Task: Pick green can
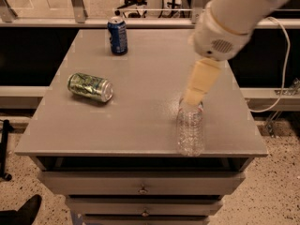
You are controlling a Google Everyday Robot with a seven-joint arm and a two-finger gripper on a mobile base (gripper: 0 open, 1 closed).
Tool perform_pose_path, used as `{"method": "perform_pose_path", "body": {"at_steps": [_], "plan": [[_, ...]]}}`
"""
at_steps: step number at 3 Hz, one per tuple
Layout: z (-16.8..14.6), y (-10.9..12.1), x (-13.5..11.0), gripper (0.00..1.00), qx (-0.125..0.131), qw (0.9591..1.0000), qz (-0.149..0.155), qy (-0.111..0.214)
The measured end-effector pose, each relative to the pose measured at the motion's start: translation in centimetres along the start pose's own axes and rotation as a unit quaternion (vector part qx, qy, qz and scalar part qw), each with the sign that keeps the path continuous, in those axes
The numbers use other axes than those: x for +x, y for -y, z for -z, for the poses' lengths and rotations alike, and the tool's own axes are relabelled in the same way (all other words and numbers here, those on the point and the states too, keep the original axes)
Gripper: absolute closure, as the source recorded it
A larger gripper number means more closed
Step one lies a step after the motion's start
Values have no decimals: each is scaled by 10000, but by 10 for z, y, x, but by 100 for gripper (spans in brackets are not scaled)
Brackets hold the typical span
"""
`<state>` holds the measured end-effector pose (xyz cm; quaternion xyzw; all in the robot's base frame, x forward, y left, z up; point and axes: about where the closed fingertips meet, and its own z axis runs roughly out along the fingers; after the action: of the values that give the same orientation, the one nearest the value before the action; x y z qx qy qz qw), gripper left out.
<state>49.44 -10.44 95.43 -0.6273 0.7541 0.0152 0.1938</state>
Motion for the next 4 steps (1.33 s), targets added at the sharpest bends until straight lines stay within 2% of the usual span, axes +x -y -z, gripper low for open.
{"method": "perform_pose_path", "body": {"at_steps": [1, 2, 3, 4], "plan": [[-60, -8, -88, 0, -375, 9988, 50, 296], [-96, -19, -146, 0, -609, 9968, 36, 507], [-119, -22, -195, 0, -733, 9948, 6, 704], [-152, -22, -231, 0, -901, 9924, -161, 826]]}}
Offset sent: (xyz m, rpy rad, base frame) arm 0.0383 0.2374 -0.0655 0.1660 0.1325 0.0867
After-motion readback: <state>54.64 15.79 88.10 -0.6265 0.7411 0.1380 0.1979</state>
